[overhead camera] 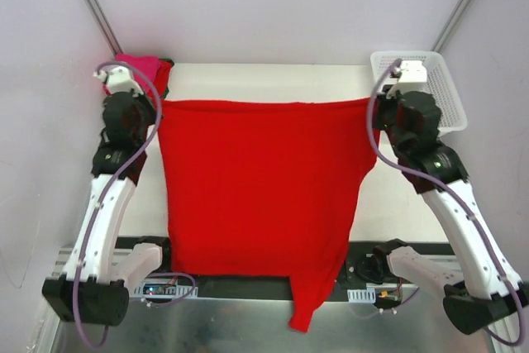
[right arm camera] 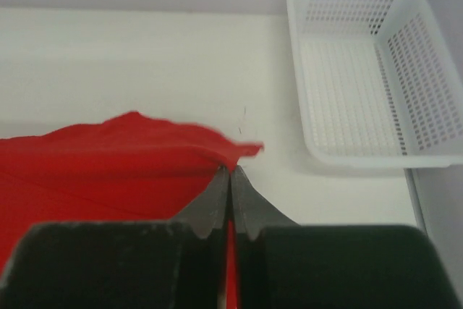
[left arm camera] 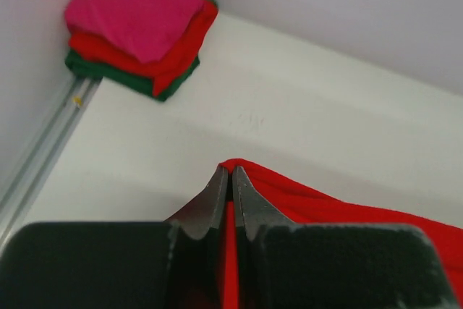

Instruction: Fold and stack the t-shirts

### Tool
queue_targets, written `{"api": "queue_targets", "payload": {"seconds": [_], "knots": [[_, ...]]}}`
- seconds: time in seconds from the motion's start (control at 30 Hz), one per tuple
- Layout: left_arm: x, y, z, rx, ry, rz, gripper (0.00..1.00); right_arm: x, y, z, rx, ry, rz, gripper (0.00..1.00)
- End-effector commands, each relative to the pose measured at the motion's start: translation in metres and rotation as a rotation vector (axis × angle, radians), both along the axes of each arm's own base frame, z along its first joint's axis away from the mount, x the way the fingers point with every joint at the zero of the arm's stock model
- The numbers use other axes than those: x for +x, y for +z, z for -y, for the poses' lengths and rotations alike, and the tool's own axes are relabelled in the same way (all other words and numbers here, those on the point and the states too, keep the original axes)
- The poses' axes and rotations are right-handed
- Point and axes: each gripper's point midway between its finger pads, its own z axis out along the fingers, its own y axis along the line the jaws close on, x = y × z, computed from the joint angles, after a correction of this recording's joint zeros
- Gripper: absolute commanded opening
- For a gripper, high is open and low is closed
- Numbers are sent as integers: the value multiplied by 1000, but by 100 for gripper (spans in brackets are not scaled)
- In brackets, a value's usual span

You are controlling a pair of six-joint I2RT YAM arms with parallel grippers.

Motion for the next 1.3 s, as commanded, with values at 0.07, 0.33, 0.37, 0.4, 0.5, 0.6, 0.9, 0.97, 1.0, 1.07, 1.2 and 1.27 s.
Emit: {"api": "queue_targets", "payload": {"seconds": [0.07, 0.33, 0.37, 0.4, 0.5, 0.6, 0.9, 0.97, 1.0, 1.07, 1.2, 1.27], "knots": [[52, -44, -18, -21, 124, 10, 0, 37, -14, 2, 22, -106, 25, 2], [91, -70, -29, 90, 158, -71, 0, 74, -59, -9, -39, -123, -82, 1], [96, -76, -29, 98, 157, -86, 0, 77, -62, -10, -42, -123, -87, 1], [98, -76, -29, 105, 154, -90, 0, 78, -64, -10, -44, -125, -91, 1], [104, -80, -27, 109, 139, -101, 0, 83, -68, -12, -54, -123, -100, 1], [109, -84, -27, 118, 138, -114, 0, 89, -67, -11, -73, -134, -98, 1], [133, -112, -20, 125, 100, -182, 0, 113, -78, -4, -116, -198, -120, 1], [138, -117, -19, 127, 92, -195, 0, 118, -79, -1, -124, -220, -115, 1], [141, -117, -19, 127, 92, -193, 0, 125, -82, -1, -133, -230, -115, 1], [146, -124, -19, 136, 91, -210, 0, 132, -86, 1, -154, -254, -120, 1], [161, -124, -16, 149, 72, -204, 0, 152, -93, 3, -182, -307, -103, 1], [169, -127, -15, 167, 61, -208, 0, 163, -100, 4, -220, -328, -109, 1]]}}
